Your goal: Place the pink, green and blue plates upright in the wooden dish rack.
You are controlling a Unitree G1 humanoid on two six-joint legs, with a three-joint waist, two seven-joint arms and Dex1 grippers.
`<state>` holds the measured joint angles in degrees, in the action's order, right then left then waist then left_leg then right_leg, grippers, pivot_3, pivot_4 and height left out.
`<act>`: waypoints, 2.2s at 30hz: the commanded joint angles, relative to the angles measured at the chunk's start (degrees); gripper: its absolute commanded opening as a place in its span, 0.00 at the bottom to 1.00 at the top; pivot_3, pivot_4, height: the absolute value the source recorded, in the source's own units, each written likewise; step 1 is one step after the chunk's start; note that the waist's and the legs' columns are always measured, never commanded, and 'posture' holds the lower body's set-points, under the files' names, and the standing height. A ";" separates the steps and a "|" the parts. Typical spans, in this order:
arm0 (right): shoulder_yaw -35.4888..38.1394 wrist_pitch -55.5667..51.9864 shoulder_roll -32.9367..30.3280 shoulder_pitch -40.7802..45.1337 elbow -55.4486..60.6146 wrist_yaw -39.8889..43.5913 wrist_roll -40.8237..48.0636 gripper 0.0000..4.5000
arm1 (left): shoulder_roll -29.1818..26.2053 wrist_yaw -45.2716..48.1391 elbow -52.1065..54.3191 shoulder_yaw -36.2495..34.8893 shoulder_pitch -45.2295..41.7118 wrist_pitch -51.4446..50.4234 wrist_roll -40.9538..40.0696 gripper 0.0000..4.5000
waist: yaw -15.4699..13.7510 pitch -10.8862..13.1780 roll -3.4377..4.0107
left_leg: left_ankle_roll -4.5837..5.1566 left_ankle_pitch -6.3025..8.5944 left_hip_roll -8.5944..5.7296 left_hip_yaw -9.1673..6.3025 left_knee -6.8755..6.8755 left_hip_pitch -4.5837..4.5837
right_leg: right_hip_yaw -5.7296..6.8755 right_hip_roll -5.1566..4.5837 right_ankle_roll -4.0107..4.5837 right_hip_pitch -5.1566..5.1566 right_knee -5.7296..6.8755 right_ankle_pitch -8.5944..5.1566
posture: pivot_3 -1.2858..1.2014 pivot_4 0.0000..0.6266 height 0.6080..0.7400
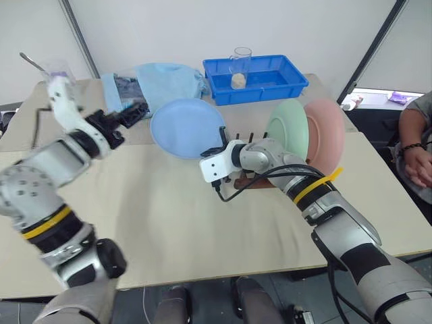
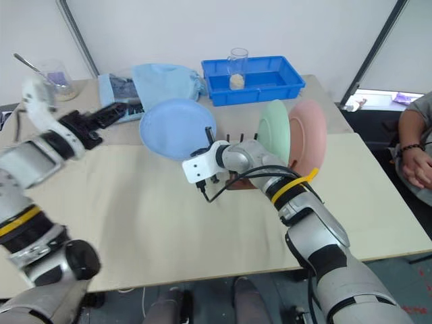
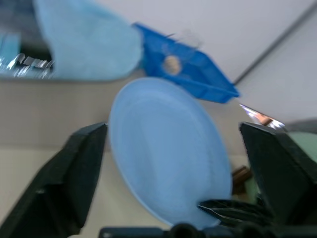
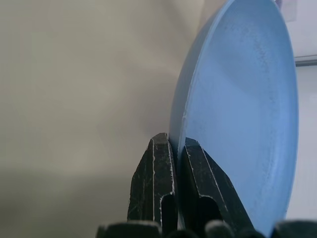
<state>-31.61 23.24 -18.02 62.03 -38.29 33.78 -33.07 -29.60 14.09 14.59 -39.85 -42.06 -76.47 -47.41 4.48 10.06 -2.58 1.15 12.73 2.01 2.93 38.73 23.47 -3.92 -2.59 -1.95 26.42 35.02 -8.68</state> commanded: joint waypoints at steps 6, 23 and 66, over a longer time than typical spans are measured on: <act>17.29 -15.28 4.46 -4.36 19.03 5.57 24.29 0.00 | -10.48 20.92 3.06 6.94 14.23 20.58 2.12 0.99 | -0.68 0.00 0.00 | 0.00 0.00 0.04 0.01 -0.03 0.04 | 0.03 -0.04 0.04 0.00 -0.02 -0.02 | 0.52 0.24 0.85; 41.97 -75.68 0.14 -21.74 66.82 -0.77 71.77 0.00 | -11.84 37.80 6.46 32.02 14.89 43.21 11.91 0.99 | -2.46 0.00 -0.02 | 0.02 -0.01 0.18 0.17 0.03 0.05 | 0.20 0.02 0.21 0.02 -0.03 -0.23 | 0.52 0.24 0.85; 49.78 -88.73 -9.16 -25.82 64.21 -37.58 104.79 0.40 | -10.84 42.66 6.22 34.56 12.43 44.52 8.08 1.00 | -1.96 0.00 -0.02 | 0.07 -0.02 0.20 0.09 0.05 0.06 | 0.10 0.14 -0.24 -0.06 -0.09 -0.55 | 0.52 0.24 0.85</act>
<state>17.51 -66.76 -26.45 34.66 24.98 -3.62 70.35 -39.59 56.01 19.17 -3.65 -29.42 -31.71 -38.41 2.52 10.06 -2.60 1.23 12.71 2.22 3.02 38.79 23.53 -3.82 -2.46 -2.19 26.36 34.92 -9.24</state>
